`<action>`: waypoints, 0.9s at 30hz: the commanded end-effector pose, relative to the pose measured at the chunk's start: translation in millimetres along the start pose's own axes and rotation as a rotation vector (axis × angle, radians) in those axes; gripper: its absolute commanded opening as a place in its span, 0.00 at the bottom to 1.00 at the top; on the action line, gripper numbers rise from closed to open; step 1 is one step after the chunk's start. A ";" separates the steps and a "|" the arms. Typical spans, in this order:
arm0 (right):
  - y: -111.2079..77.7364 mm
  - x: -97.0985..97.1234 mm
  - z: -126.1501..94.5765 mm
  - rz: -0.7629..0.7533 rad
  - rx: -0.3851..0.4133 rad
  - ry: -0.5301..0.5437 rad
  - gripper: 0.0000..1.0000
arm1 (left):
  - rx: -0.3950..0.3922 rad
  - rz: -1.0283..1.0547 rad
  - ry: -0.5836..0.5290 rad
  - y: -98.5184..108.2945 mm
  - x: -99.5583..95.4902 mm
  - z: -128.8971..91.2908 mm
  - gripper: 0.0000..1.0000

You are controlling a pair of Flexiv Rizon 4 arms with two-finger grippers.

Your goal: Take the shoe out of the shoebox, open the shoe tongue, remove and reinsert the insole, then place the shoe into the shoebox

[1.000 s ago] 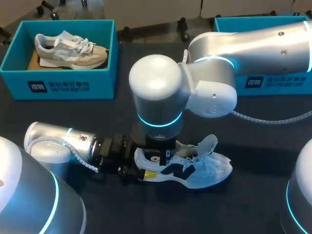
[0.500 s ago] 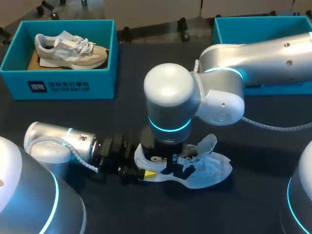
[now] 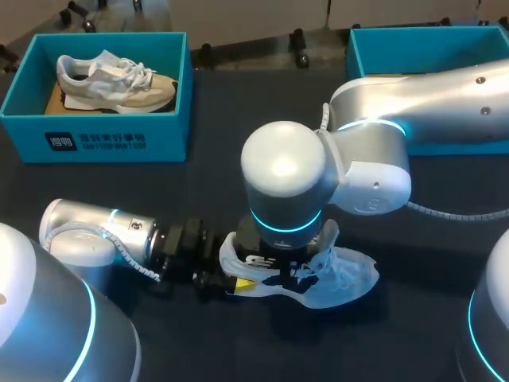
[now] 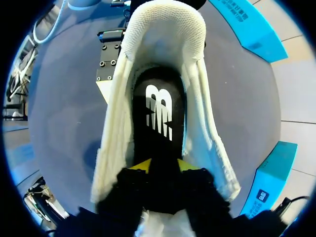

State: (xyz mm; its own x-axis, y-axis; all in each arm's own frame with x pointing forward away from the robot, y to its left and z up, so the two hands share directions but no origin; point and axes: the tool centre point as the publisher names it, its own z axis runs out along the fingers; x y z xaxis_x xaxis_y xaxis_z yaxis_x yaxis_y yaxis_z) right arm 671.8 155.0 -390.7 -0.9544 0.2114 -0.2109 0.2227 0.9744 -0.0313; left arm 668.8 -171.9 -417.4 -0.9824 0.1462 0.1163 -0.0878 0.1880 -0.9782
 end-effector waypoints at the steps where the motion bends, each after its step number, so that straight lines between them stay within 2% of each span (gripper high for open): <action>1: -6.0 0.1 3.7 0.005 -0.013 0.003 0.58 | -0.002 -0.001 -0.001 4.8 -2.4 0.4 0.00; 2: -6.4 -0.2 4.8 0.007 -0.015 0.005 0.58 | -0.002 -0.001 -0.001 4.8 -2.4 0.4 0.00; 4: -7.5 -0.7 7.3 0.012 -0.015 0.009 0.67 | -0.002 -0.001 -0.001 4.8 -2.4 0.4 0.00; 6: -8.0 -1.0 9.8 0.016 -0.020 0.026 0.69 | -0.002 -0.001 -0.001 4.8 -2.4 0.4 0.00; 10: -8.3 -3.8 19.2 0.029 -0.036 0.091 0.63 | -0.002 -0.001 -0.001 4.8 -2.4 0.4 0.00; 11: -8.6 -4.2 22.2 0.030 -0.041 0.103 0.56 | -0.002 -0.001 -0.001 4.8 -2.4 0.4 0.00; 14: -7.3 -2.9 27.1 0.034 -0.049 0.150 0.49 | -0.002 -0.001 -0.001 4.8 -2.4 0.4 0.00; 23: -5.1 6.2 40.1 0.050 -0.074 0.261 0.49 | -0.002 -0.001 -0.001 4.8 -2.4 0.4 0.00; 27: 0.7 10.4 48.1 0.038 -0.079 0.352 0.51 | -0.002 -0.001 -0.001 4.8 -2.4 0.4 0.00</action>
State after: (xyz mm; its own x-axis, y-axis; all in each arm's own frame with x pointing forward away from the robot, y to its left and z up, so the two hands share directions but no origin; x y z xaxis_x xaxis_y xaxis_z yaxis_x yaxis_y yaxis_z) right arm 670.2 152.7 -411.8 -0.9639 0.2585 0.0633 0.2615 0.9642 0.0442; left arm 669.0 -172.1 -418.0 -0.9825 0.1457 0.1164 -0.0879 0.1885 -0.9781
